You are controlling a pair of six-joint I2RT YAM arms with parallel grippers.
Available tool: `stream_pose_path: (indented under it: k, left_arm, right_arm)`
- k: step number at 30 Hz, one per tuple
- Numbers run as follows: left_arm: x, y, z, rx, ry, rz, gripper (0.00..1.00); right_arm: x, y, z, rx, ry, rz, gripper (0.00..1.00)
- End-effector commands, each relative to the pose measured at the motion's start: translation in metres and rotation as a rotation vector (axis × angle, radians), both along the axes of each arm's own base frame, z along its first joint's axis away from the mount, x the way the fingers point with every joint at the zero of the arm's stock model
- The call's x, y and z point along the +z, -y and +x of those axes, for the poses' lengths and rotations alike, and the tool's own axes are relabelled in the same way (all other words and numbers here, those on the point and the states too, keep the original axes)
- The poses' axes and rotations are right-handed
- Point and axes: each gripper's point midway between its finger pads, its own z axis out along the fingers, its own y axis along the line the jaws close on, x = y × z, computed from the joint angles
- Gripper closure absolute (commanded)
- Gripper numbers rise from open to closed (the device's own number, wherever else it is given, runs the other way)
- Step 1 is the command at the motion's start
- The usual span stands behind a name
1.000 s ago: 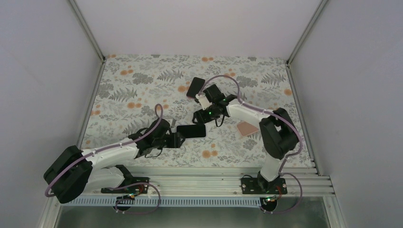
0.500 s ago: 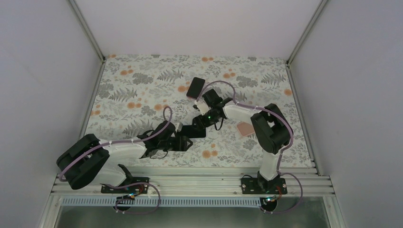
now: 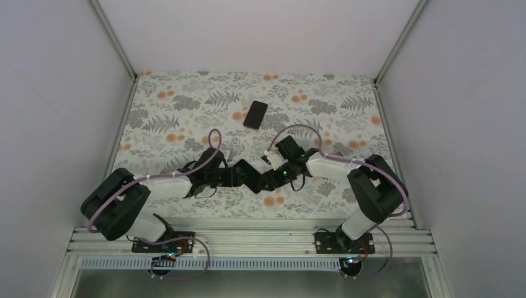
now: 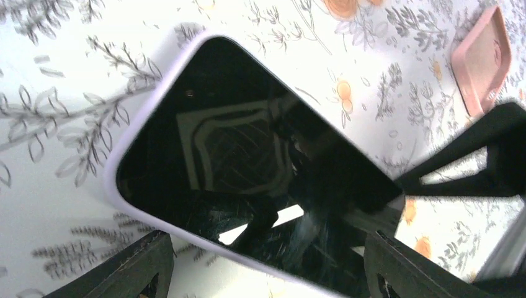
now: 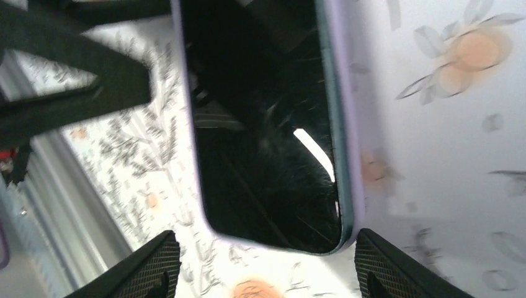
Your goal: Put the phone into the phone case
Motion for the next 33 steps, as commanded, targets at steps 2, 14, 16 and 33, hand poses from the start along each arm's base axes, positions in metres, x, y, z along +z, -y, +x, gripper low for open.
stream_pose_path:
  k: [2, 14, 16, 33]
  left_arm:
    - [-0.028, -0.013, 0.003, -0.014, -0.055, 0.127, 0.22]
    - [-0.020, -0.023, 0.005, -0.001, -0.023, 0.179, 0.22]
    - [-0.015, -0.028, 0.000, 0.006, -0.019, 0.176, 0.22]
    - [-0.025, -0.005, -0.032, -0.070, -0.070, 0.116, 0.35]
  right_arm:
    - [0.011, -0.026, -0.029, 0.039, -0.046, 0.115, 0.34]
    - [0.022, -0.030, -0.034, 0.009, -0.001, 0.095, 0.37]
    - [0.021, -0.023, -0.027, -0.022, 0.017, 0.060, 0.39]
    - [-0.010, -0.026, -0.017, -0.055, -0.026, -0.001, 0.66]
